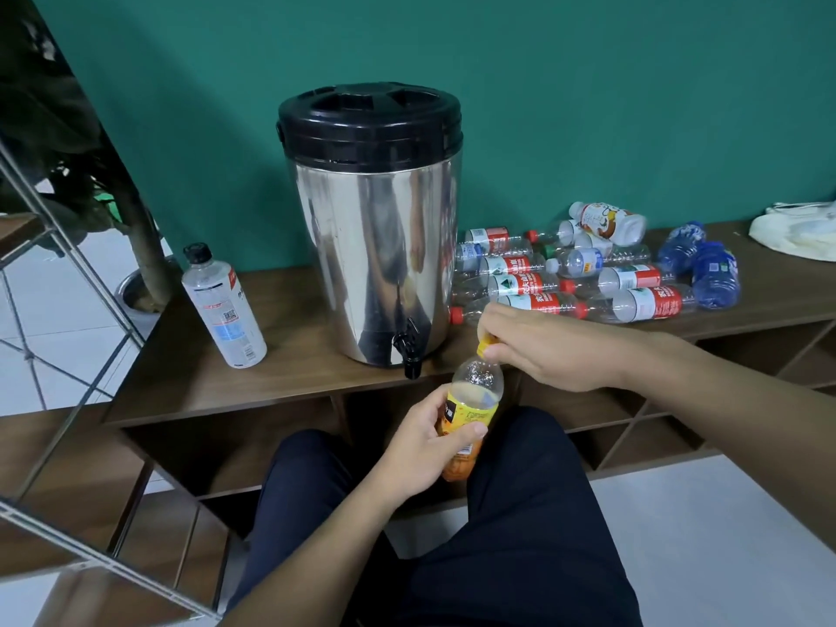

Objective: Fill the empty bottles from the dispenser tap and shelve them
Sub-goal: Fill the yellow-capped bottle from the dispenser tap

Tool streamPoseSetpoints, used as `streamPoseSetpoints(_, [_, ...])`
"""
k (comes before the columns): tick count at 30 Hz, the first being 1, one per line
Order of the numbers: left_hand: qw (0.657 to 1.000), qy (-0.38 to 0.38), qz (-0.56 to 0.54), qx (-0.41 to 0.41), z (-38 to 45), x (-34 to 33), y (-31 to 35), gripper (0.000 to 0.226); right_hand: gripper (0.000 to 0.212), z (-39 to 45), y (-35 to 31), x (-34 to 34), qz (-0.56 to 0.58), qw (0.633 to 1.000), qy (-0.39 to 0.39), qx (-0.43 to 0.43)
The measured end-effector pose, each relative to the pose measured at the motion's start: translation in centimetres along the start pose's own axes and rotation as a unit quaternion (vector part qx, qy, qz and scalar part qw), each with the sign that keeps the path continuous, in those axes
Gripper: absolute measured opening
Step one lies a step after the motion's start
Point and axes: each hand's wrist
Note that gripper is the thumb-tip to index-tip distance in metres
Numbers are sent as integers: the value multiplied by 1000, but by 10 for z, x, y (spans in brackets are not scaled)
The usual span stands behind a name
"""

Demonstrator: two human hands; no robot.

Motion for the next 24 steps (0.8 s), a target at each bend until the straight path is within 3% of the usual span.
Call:
streamPoseSetpoints(8, [995, -70, -61, 35, -7, 10, -11, 40, 6, -2, 7, -8, -9, 997, -3, 72])
streamPoseSetpoints(11, [995, -64, -60, 36, -10, 12, -13, 45, 5, -3, 7, -12, 28, 997, 2, 71])
streamPoseSetpoints(15, [1000, -5, -9, 6, -12, 4, -11, 51, 33, 1, 7, -22, 76, 996, 52, -1])
streamPoseSetpoints(19, [1000, 17, 1, -8, -13, -5, -11, 53, 80, 11, -2, -44, -27, 986, 144, -85])
streamPoseSetpoints(21, [1000, 24, -2, -9, -13, -6, -12, 52, 79, 15, -4, -50, -17, 983, 161, -88])
streamPoseSetpoints(24, [1000, 28, -10, -3, -14, -4, -15, 50, 60, 15, -7, -50, -10, 989, 141, -52])
Point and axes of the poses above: each hand's wrist, its own z-axis towards the middle knuckle, its own x-axis out of the back of the hand, y = z × x, and after that the axes turned 15 degrees about -x, right-handed
